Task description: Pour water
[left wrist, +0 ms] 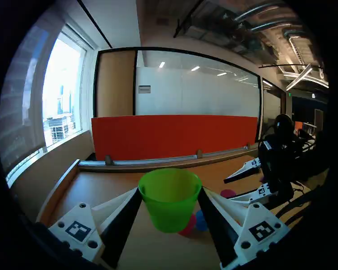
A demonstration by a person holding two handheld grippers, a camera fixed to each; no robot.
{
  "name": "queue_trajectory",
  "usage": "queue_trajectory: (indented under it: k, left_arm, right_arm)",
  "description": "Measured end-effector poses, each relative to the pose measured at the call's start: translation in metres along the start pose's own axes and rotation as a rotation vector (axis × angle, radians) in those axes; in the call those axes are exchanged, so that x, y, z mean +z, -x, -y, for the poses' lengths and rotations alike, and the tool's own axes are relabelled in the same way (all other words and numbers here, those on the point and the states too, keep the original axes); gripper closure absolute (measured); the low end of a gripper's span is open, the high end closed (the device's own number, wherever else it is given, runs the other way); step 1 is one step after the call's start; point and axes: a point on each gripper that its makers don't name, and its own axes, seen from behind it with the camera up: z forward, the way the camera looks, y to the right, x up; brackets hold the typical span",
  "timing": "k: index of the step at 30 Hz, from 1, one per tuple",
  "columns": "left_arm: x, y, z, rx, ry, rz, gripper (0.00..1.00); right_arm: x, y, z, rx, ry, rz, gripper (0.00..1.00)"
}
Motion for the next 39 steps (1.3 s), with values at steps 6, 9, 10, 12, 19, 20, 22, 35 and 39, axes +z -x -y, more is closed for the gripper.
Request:
queue_trajectory:
  k: [6, 9, 10, 12, 19, 20, 22, 35, 39]
  left_arm:
    - [-0.001, 0.003, 0.004, -0.008, -0.005, -0.002, 0.15]
    - [0.0, 0.005, 0.006, -0.012, -0.007, -0.001, 0.15]
    - [0.0, 0.006, 0.007, -0.013, -0.006, -0.002, 0.15]
    - [0.001, 0.008, 0.007, -0.014, -0.005, -0.004, 0.15]
    - [0.009, 0.015, 0.012, 0.008, -0.012, -0.007, 0.15]
    - [0.01, 0.016, 0.012, 0.013, -0.011, -0.01, 0.15]
    - [0.012, 0.016, 0.013, 0.017, -0.01, -0.016, 0.15]
    - [0.019, 0.034, 0.02, 0.002, -0.024, -0.025, 0.15]
    - [0.02, 0.04, 0.02, 0.004, -0.024, -0.018, 0.15]
  right_arm:
    - [0.012, 0.008, 0.004, -0.022, -0.029, 0.033, 0.0]
    - [0.018, 0.014, 0.005, -0.024, -0.038, 0.051, 0.0]
    - [0.02, 0.017, 0.006, -0.024, -0.041, 0.057, 0.0]
    - [0.024, 0.022, 0.007, -0.024, -0.046, 0.07, 0.0]
    - [0.038, 0.038, 0.014, -0.033, -0.069, 0.111, 0.0]
    - [0.039, 0.041, 0.014, -0.034, -0.073, 0.118, 0.0]
    - [0.042, 0.046, 0.015, -0.035, -0.079, 0.135, 0.0]
    - [0.057, 0.076, 0.018, -0.054, -0.114, 0.237, 0.0]
    - [0.059, 0.082, 0.02, -0.061, -0.123, 0.256, 0.0]
